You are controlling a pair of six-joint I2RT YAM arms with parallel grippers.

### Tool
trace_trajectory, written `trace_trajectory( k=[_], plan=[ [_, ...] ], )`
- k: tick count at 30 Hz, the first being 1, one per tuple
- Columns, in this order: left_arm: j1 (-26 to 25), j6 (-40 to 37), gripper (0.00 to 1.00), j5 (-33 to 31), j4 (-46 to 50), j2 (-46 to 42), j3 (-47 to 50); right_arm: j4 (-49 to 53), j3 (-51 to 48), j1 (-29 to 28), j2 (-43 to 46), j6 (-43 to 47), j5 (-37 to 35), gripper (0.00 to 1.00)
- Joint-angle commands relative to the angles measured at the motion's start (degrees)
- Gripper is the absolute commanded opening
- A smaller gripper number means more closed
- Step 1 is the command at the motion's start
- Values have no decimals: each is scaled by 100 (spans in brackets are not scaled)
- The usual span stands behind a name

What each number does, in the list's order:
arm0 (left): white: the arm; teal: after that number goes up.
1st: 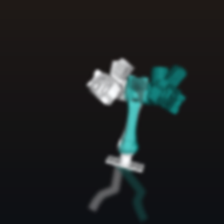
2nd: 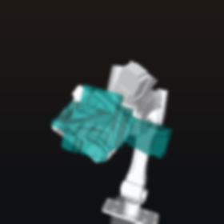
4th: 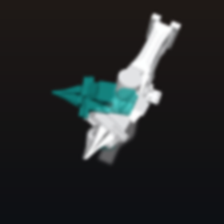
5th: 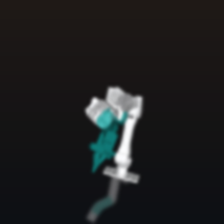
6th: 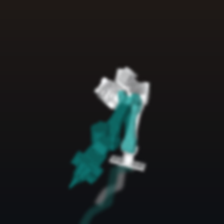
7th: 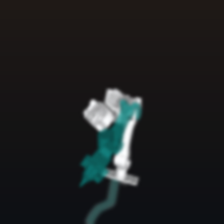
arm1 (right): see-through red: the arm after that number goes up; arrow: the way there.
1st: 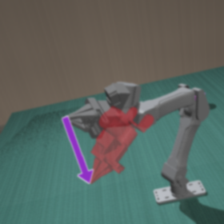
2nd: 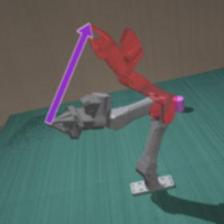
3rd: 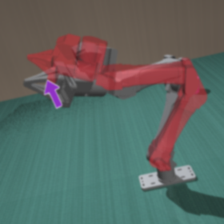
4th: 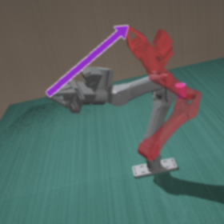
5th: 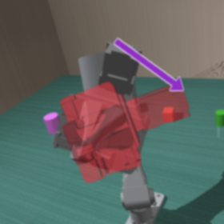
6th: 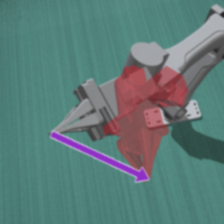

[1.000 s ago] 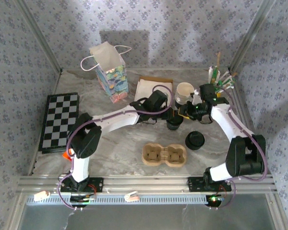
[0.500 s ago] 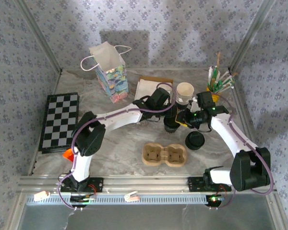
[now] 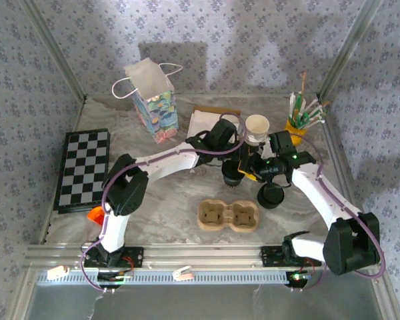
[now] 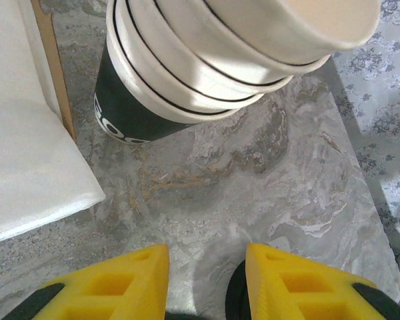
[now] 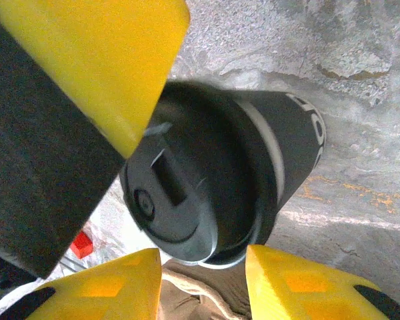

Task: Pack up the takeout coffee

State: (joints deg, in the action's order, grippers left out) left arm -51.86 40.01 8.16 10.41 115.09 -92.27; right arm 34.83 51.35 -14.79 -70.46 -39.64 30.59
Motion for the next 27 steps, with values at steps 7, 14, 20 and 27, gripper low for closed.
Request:
trace_trajectory(
  k=[7, 14, 20, 27],
  plan=[
    [43, -333, 38, -577, 1301, -719, -286, 839, 560, 267, 154, 809, -16, 42],
    [-39, 189, 38, -827, 1392, -1848, 1130, 1469, 1408, 141, -712, 1624, -620, 39],
    [-150, 532, 38, -570, 1106, -1998, 1562, 1882, 2139, -56, -1353, 2148, -1093, 35],
    [-149, 464, 37, -456, 1009, -1633, 1363, 2001, 2404, -212, -1716, 2264, -1100, 29]
  ],
)
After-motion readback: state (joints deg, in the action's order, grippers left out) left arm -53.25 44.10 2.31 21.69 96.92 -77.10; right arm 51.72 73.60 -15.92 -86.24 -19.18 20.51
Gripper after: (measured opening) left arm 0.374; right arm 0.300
